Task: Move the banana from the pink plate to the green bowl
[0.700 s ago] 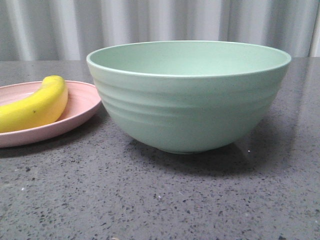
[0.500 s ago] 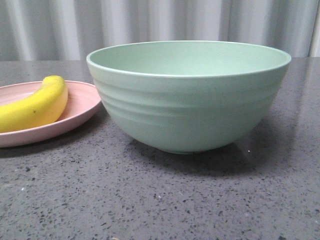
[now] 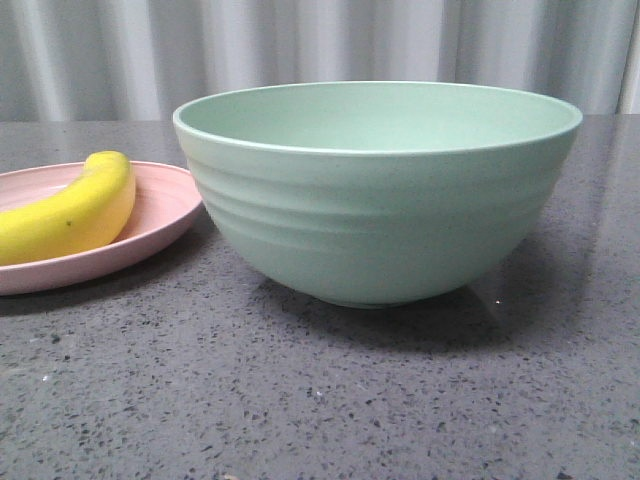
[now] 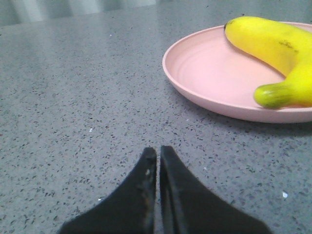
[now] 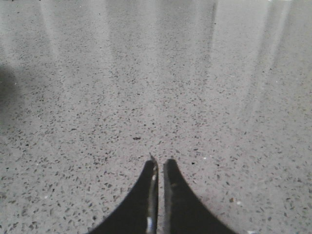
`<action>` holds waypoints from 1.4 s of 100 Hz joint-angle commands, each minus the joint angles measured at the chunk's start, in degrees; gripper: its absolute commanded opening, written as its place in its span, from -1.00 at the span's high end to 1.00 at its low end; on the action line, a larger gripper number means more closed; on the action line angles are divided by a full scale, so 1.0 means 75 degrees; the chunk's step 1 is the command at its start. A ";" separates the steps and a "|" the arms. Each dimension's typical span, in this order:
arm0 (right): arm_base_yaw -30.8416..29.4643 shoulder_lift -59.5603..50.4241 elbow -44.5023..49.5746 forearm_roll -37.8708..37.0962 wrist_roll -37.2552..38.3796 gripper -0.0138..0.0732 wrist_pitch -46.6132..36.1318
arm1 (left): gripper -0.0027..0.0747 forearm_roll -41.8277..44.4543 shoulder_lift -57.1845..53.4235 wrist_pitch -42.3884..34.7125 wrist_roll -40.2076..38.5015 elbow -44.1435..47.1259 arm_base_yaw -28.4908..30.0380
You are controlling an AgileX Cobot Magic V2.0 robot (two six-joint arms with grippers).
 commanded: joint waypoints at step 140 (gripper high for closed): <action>-0.0058 -0.0186 0.0162 -0.0644 -0.0032 0.84 -0.3000 | 0.98 0.0002 -0.0220 -0.1206 -0.0053 0.0078 0.0007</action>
